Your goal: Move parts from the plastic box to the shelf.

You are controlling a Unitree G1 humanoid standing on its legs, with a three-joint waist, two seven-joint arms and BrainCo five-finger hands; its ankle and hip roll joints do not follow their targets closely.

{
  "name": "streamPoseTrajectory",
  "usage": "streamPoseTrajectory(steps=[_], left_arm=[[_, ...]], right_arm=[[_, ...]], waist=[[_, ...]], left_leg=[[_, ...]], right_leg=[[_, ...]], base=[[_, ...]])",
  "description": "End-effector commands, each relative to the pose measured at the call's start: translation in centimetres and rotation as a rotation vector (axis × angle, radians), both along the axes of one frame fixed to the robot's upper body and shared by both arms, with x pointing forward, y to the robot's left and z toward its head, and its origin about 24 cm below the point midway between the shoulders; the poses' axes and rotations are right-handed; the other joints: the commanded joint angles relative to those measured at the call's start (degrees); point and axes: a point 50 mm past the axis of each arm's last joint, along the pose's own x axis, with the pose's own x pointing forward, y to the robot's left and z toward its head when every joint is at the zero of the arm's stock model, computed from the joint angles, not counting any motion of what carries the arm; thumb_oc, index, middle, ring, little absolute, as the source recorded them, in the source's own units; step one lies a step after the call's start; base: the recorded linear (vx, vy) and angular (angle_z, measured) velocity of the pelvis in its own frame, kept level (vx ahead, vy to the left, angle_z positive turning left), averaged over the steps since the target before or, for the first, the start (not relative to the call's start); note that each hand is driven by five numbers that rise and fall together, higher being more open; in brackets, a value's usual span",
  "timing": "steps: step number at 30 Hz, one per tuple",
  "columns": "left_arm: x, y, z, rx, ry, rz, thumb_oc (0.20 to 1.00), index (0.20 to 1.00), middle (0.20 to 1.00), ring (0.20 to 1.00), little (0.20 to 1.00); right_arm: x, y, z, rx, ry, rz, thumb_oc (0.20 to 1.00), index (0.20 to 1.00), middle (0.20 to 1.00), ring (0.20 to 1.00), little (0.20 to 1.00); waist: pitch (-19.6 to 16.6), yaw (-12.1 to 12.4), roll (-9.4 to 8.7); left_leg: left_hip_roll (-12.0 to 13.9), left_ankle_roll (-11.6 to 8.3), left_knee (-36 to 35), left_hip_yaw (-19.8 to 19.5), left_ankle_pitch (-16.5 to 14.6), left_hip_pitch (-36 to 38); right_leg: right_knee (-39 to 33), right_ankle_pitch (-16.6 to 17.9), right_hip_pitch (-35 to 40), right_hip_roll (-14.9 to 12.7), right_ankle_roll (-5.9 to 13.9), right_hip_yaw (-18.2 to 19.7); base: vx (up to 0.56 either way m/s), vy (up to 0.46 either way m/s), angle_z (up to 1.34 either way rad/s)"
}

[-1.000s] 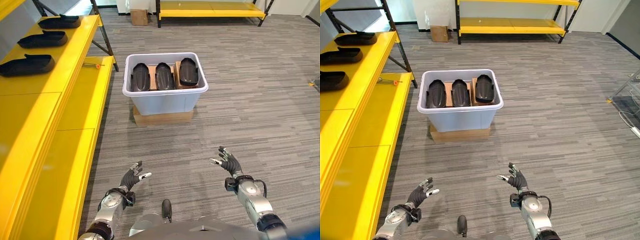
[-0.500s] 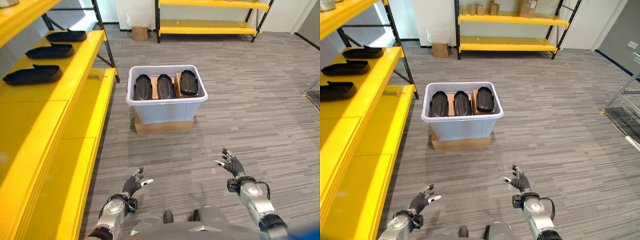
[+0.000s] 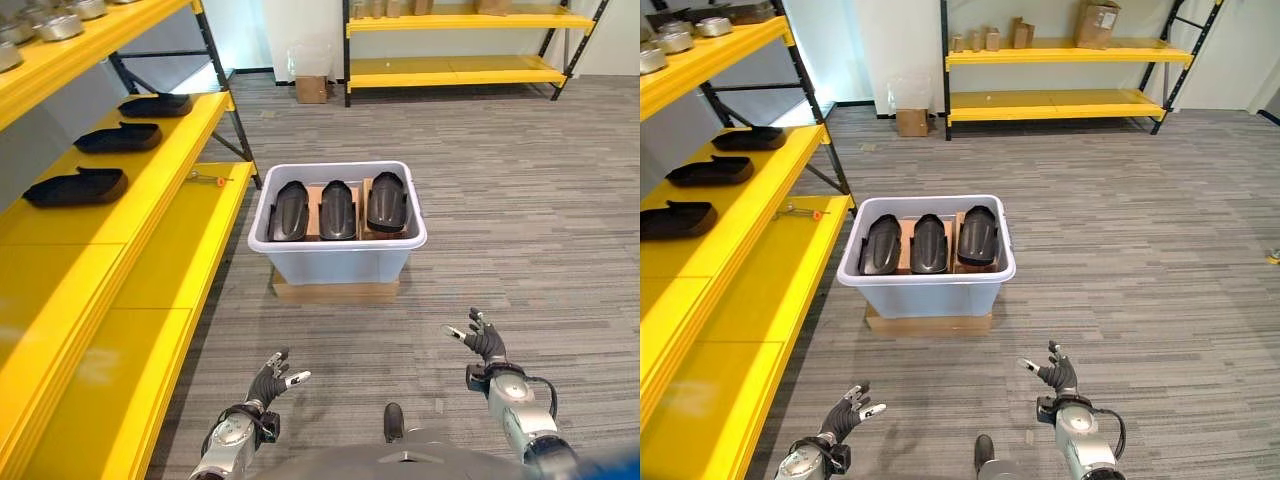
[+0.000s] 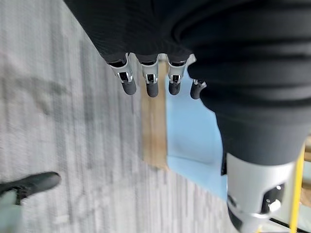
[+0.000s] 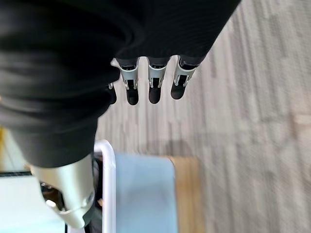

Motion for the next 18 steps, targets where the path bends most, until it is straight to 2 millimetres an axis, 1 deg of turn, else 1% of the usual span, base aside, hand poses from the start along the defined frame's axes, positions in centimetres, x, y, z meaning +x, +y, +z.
streamPoseTrajectory(steps=[1,3,4,6,7,8,9,10,13,15,16,17,18], left_arm=[[1.4,0.5,1.3,0.009,-0.109,-0.018,1.0,1.0,1.0,1.0,1.0],[1.4,0.4,1.5,-0.029,-0.121,0.01,1.0,1.0,1.0,1.0,1.0],[1.8,0.1,2.0,-0.089,-0.164,0.029,1.0,1.0,1.0,1.0,1.0],[2.0,0.0,2.4,-0.121,-0.195,0.036,1.0,1.0,1.0,1.0,1.0],[2.3,0.1,2.8,-0.151,-0.22,0.08,1.0,1.0,1.0,1.0,1.0],[2.4,0.2,2.8,-0.155,-0.224,0.084,1.0,1.0,1.0,1.0,1.0],[2.7,0.4,3.1,-0.182,-0.245,0.11,1.0,1.0,1.0,1.0,1.0],[2.9,0.6,3.3,-0.204,-0.256,0.14,1.0,1.0,1.0,1.0,1.0],[3.5,1.0,3.7,-0.264,-0.272,0.228,1.0,1.0,1.0,1.0,1.0],[3.6,1.4,3.5,-0.297,-0.256,0.294,1.0,1.0,1.0,1.0,1.0],[3.6,1.4,3.4,-0.324,-0.243,0.314,1.0,1.0,1.0,1.0,1.0],[3.6,1.4,3.2,-0.346,-0.227,0.345,1.0,1.0,1.0,1.0,1.0],[3.7,1.4,3.2,-0.342,-0.221,0.357,1.0,1.0,1.0,1.0,1.0]], right_arm=[[1.4,0.0,1.6,-0.029,-0.103,0.003,1.0,1.0,1.0,1.0,1.0],[1.5,-0.2,1.8,-0.051,-0.113,0.012,1.0,1.0,1.0,1.0,1.0],[1.6,-0.5,2.0,-0.051,-0.119,0.002,1.0,1.0,1.0,1.0,1.0],[1.5,-0.8,2.2,-0.057,-0.127,-0.004,1.0,1.0,1.0,1.0,1.0],[1.3,-1.0,2.1,-0.06,-0.128,-0.011,1.0,1.0,1.0,1.0,1.0],[1.2,-1.1,2.1,-0.06,-0.128,-0.013,1.0,1.0,1.0,1.0,1.0],[0.9,-1.4,2.0,-0.062,-0.125,-0.02,1.0,1.0,1.0,1.0,1.0],[0.8,-1.6,2.0,-0.064,-0.123,-0.02,1.0,1.0,1.0,1.0,1.0],[0.6,-1.8,1.9,-0.066,-0.121,-0.011,1.0,1.0,1.0,1.0,1.0],[0.4,-1.8,1.7,-0.052,-0.111,0.002,1.0,1.0,1.0,1.0,1.0],[0.2,-1.7,1.6,-0.026,-0.108,0.008,1.0,1.0,1.0,1.0,1.0],[0.0,-1.5,1.4,-0.006,-0.1,0.027,1.0,1.0,1.0,1.0,1.0],[0.0,-1.3,1.4,-0.007,-0.096,0.045,1.0,1.0,1.0,1.0,1.0]], waist=[[0.7,0.4,-3.2],[0.5,0.4,-3.26],[0.2,0.6,-3.42],[0.0,0.6,-3.44],[-0.1,0.5,-3.28],[-0.2,0.5,-3.27],[-0.4,0.5,-3.18],[-0.4,0.6,-3.24],[-0.3,0.7,-3.54],[-0.2,0.7,-3.73],[0.1,0.6,-4.17],[0.6,0.7,-4.58],[1.1,0.8,-4.7]], left_leg=[[-4.3,3.62,-3.6,1.3,2.5,-4.1],[-3.9,3.05,-2.3,2.3,2.1,-4.4],[-3.5,2.42,-0.8,3.1,1.8,-5.0],[-3.2,1.98,0.2,3.4,2.0,-5.6],[-2.7,1.28,1.9,3.7,3.6,-6.6],[-2.6,1.14,2.3,3.7,4.0,-6.9],[-2.1,0.43,4.6,3.6,6.1,-8.3],[-1.9,0.12,6.4,3.5,7.1,-9.3],[-1.6,-0.37,11.4,3.7,8.5,-11.8],[-0.9,-0.71,15.1,4.6,9.9,-13.7],[-0.2,-1.02,20.1,6.2,10.7,-15.6],[0.4,-1.13,26.2,6.9,11.5,-19.4],[0.7,-1.14,28.5,7.0,11.8,-21.3]], right_leg=[[5.0,-0.8,-2.1,-4.8,6.01,0.7],[4.0,-1.1,-1.1,-4.5,5.47,0.3],[2.9,-1.2,-0.1,-4.2,4.85,0.0],[2.2,-1.4,0.6,-3.8,4.43,-0.1],[1.7,-2.1,1.4,-3.2,3.78,-0.3],[1.7,-2.2,1.5,-3.0,3.64,-0.3],[1.3,-2.8,2.2,-2.5,3.02,-0.3],[1.2,-3.1,2.6,-2.2,2.64,-0.2],[1.2,-4.0,3.2,-1.7,1.79,-0.3],[1.4,-4.6,3.4,-1.4,1.13,-0.7],[1.6,-4.8,3.7,-1.5,0.62,-1.4],[1.9,-5.1,4.0,-1.6,0.02,-2.0],[2.0,-5.1,4.3,-1.7,-0.15,-2.1]], base=[[0.3,-0.249,0.0],[0.3,-0.268,0.0],[0.25,-0.247,0.02],[0.23,-0.259,-0.02],[0.18,-0.224,-0.01],[0.19,-0.259,0.01],[0.12,-0.188,-0.05],[0.14,-0.234,-0.08],[0.09,-0.192,-0.25],[0.07,-0.215,0.22],[0.05,-0.284,0.24],[0.02,-0.28,0.02],[0.01,-0.227,0.04]])
